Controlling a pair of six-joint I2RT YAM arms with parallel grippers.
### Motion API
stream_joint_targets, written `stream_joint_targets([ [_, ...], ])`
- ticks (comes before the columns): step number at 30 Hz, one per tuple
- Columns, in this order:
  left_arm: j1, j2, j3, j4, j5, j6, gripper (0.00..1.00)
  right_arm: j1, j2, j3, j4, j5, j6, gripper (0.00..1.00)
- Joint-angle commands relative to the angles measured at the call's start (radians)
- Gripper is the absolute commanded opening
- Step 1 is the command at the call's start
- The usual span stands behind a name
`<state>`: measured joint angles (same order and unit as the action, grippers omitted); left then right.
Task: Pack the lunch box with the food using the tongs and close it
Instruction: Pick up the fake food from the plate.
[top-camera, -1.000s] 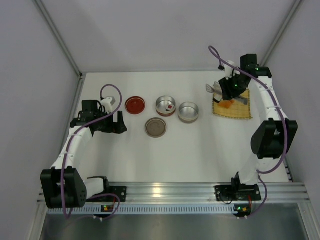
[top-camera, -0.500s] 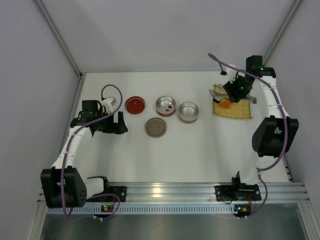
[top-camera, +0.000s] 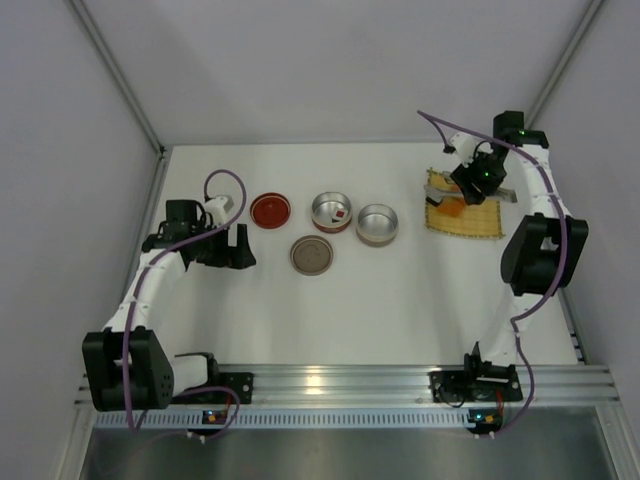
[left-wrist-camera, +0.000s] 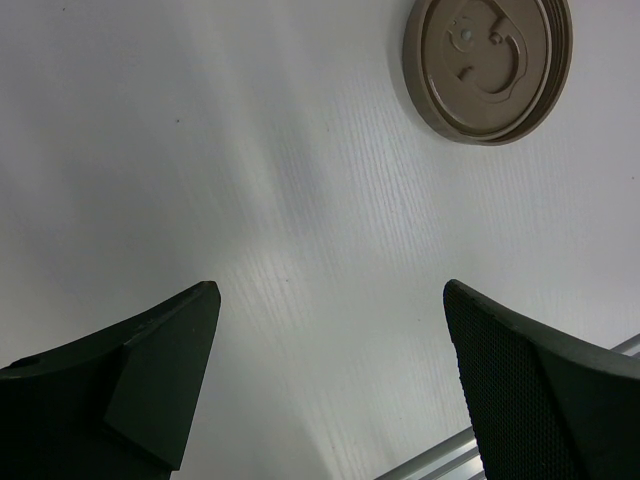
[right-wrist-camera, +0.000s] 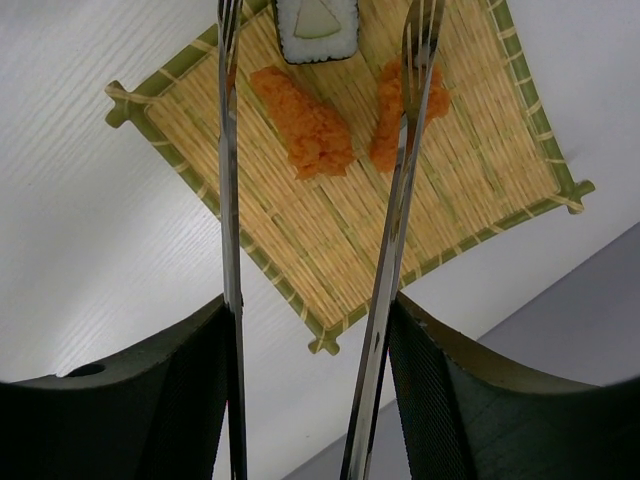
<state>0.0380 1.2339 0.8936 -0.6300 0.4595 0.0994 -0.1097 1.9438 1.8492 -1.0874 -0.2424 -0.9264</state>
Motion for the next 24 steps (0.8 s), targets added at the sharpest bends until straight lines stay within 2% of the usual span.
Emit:
stream_joint_targets([
  [1, 0.005, 0.007, 0.038, 0.004, 0.018, 0.008, 0.98, -0.011, 0.026, 0.059, -0.037, -0.014, -0.043, 0.58],
  [21, 0.005, 0.026, 0.041, 0.006, 0.010, 0.003, 0.98, -0.012, 0.103, 0.104, -0.091, -0.020, -0.080, 0.57],
  [24, 0.007, 0.027, 0.042, 0.004, 0.011, 0.002, 0.98, -0.012, 0.101, 0.100, -0.095, -0.021, -0.088, 0.54],
])
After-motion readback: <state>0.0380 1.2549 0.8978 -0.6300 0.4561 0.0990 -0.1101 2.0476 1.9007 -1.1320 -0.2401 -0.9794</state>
